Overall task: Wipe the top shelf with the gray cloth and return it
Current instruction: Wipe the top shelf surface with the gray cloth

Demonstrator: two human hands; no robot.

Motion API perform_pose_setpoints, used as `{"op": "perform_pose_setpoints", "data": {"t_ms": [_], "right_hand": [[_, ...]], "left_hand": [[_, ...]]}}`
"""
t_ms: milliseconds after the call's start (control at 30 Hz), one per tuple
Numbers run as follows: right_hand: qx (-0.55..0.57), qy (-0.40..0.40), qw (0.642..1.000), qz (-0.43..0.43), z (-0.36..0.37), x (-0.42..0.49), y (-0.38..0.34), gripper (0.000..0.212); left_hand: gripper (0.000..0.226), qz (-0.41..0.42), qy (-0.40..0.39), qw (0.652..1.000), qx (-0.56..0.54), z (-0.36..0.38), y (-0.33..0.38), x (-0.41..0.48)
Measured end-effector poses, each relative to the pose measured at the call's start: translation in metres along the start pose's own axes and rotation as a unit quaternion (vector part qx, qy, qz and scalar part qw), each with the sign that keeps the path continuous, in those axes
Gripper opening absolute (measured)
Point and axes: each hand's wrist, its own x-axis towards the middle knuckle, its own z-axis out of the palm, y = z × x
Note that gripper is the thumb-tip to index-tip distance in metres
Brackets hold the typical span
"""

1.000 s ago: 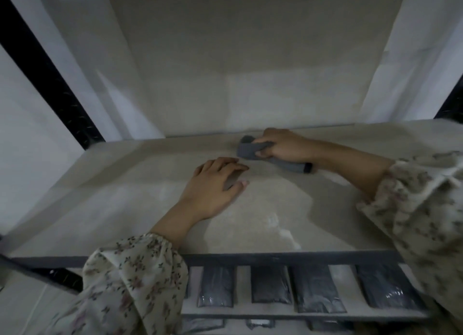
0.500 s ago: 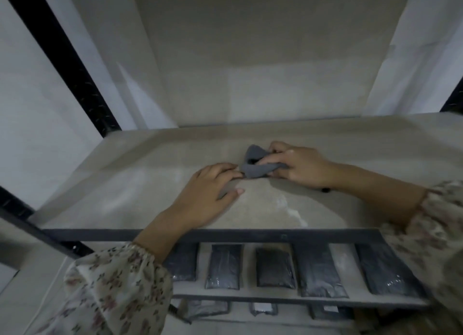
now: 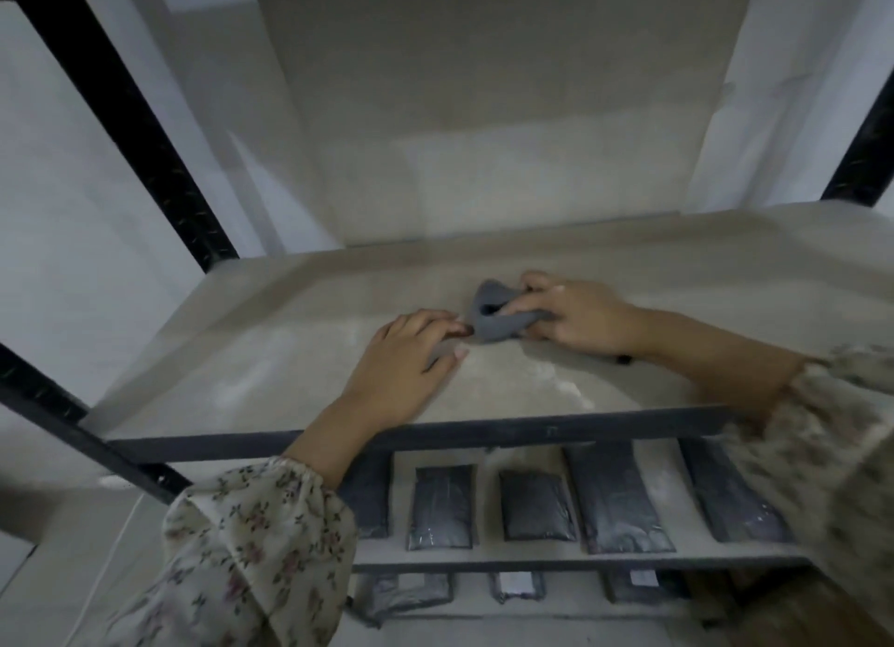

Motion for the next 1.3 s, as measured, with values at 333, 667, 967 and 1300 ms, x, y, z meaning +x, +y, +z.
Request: {"op": "perform_pose_setpoints", "data": {"t_ms": [333, 667, 967, 1300], "right_hand": [[-0.072, 0.008, 0.988, 0.139, -0.018, 0.033, 0.016, 0.015], [0.087, 0.012, 0.995, 0.05, -0.014, -0.018, -0.028, 0.031], [-0.051, 0.043, 0.994, 0.088, 0.006, -0.02, -0.037, 0.028], [0.158, 0.058, 0.98, 0.107, -0.036, -0.022, -0.06, 0.043]], "left_hand": [[0.038, 0.015, -0.036, 0.999, 0.018, -0.003, -0.002, -0.003], [0.046, 0.039, -0.036, 0.998, 0.035, 0.001, -0.011, -0.003], [0.044, 0.042, -0.031, 0.998, 0.04, 0.0, -0.015, -0.016], [0.039, 0.046, 0.007, 0.999, -0.002, -0.003, -0.012, -0.009]]}}
